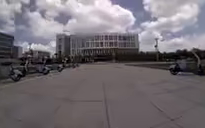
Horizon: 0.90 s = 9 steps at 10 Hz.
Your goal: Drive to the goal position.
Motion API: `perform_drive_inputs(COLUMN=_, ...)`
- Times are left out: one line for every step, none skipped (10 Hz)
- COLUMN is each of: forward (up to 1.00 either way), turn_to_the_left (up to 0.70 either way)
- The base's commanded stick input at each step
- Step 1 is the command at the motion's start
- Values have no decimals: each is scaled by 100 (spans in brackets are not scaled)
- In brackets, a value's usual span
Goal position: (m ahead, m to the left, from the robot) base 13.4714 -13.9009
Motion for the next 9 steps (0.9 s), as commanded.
perform_drive_inputs(forward=70, turn_to_the_left=0)
perform_drive_inputs(forward=70, turn_to_the_left=11)
perform_drive_inputs(forward=70, turn_to_the_left=24)
perform_drive_inputs(forward=70, turn_to_the_left=35)
perform_drive_inputs(forward=70, turn_to_the_left=35)
perform_drive_inputs(forward=70, turn_to_the_left=35)
perform_drive_inputs(forward=70, turn_to_the_left=10)
perform_drive_inputs(forward=70, turn_to_the_left=1)
perform_drive_inputs(forward=70, turn_to_the_left=0)
